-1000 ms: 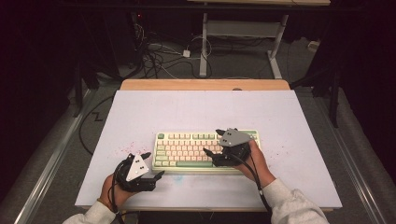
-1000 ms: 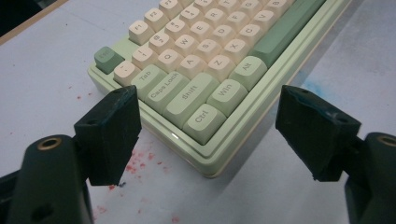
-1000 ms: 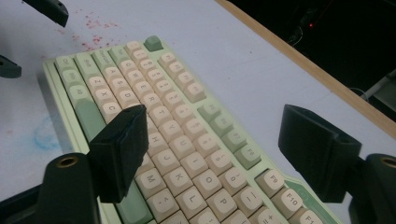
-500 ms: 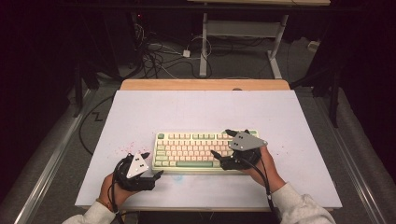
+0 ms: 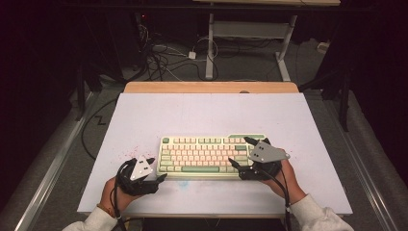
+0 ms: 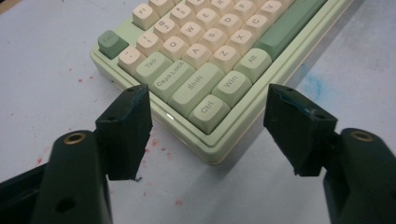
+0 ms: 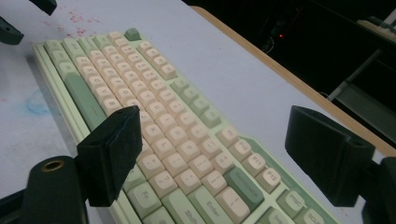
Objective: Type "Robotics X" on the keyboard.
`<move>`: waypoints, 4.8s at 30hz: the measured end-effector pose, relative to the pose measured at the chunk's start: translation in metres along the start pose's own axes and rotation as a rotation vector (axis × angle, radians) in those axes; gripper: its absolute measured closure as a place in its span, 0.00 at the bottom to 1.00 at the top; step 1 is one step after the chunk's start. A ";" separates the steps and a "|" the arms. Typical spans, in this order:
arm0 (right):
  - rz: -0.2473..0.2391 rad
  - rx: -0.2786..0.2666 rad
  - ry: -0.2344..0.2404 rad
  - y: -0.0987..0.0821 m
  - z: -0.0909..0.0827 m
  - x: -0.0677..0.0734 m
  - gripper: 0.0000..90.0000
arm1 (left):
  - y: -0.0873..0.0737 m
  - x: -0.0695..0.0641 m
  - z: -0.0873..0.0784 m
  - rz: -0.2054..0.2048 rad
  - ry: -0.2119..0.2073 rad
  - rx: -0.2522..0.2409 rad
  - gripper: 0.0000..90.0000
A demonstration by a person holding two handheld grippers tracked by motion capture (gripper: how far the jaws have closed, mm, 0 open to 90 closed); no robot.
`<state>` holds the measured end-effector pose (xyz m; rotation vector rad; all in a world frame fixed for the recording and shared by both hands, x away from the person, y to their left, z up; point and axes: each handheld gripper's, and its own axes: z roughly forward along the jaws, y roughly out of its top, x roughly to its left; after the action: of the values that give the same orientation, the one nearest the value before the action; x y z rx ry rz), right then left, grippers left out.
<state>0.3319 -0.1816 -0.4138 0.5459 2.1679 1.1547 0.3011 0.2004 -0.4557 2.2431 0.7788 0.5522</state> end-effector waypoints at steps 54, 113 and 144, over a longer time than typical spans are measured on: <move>0.000 0.069 -0.016 -0.047 -0.037 0.009 0.21 | 0.075 -0.013 0.068 0.123 -0.144 0.110 0.97; -0.023 0.066 -0.015 -0.046 -0.037 0.012 0.22 | 0.075 -0.014 0.059 0.150 -0.091 0.078 0.97; -0.027 0.072 -0.013 -0.046 -0.037 0.012 0.22 | 0.067 0.002 0.053 0.104 -0.058 0.072 0.97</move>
<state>0.2945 -0.2207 -0.4408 0.5518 2.2057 1.0593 0.3581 0.1382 -0.4427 2.3655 0.6653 0.5123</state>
